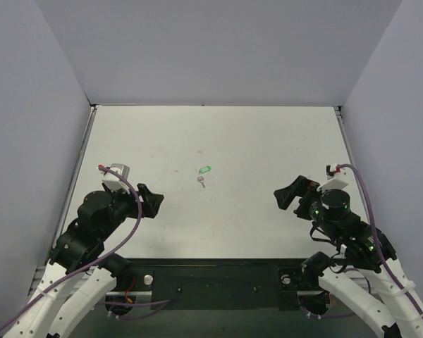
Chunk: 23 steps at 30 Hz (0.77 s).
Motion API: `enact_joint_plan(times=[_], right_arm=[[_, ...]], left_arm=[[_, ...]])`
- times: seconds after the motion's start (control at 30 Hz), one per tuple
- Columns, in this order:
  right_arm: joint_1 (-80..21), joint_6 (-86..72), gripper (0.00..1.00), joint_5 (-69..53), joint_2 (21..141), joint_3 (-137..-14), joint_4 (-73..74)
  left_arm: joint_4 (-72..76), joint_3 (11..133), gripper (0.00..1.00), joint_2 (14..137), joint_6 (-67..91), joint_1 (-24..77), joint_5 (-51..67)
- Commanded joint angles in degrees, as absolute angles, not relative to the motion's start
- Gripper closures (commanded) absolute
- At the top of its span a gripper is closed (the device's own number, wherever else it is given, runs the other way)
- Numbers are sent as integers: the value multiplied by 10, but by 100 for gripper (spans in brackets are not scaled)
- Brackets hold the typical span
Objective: Remove the keys from the keyring
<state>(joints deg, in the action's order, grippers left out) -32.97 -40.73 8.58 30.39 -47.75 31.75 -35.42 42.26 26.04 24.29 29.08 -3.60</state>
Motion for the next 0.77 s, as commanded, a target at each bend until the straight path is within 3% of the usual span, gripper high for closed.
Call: enact_joint_plan(times=[0.0,0.3,0.73], right_arm=[[-327,-428,3,79,271,-454,348],[-327,-473,3,83,197,-393,375],[-327,-475,5,62,185,-383,354]], left_arm=[[-343,435,3,256,234,287,-47],[-343,435,3,252,238,287,-52],[-343,433,3,250,238,287,-51]])
